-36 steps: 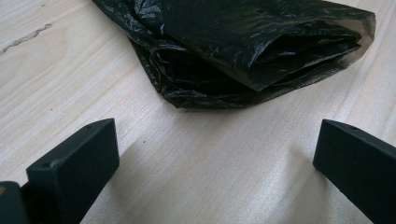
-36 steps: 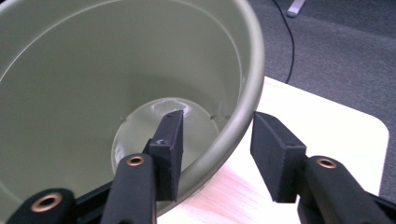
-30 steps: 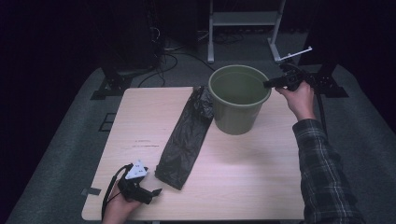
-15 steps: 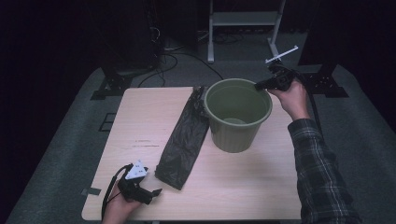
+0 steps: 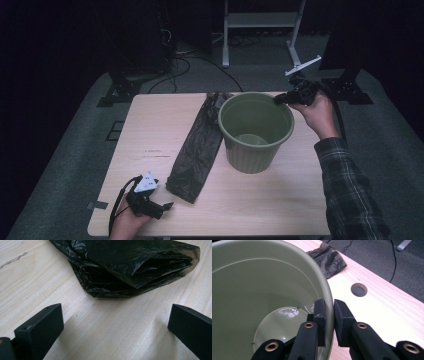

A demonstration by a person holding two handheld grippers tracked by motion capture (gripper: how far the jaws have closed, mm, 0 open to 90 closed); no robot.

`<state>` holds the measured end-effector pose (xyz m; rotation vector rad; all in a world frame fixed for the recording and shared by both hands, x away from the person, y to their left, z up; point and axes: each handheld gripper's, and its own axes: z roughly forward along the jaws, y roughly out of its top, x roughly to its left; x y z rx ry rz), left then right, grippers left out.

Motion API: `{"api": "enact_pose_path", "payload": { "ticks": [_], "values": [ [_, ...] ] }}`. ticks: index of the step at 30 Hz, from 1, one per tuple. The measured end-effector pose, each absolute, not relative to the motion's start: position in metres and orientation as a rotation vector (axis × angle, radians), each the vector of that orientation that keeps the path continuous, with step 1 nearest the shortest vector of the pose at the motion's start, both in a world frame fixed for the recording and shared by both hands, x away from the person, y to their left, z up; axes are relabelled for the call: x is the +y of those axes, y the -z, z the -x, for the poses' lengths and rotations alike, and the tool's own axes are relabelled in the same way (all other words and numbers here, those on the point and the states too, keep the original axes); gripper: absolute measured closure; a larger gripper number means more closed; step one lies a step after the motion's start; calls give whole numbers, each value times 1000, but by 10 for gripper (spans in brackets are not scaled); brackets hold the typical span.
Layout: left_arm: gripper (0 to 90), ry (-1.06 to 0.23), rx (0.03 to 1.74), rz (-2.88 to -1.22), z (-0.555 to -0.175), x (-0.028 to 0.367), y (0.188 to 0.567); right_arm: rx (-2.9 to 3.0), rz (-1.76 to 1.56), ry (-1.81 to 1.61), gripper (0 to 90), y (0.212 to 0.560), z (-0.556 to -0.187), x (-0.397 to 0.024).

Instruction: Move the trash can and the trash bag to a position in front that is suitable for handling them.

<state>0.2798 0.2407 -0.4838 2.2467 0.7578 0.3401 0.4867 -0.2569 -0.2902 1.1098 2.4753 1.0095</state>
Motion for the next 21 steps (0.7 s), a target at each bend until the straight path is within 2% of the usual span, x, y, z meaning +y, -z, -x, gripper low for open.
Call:
{"api": "enact_pose_path", "payload": {
  "ticks": [21],
  "values": [
    [0,-337,764,-2241,-279,240,484,2563,-937,-1050,808,292,-437,-219]
  ]
}}
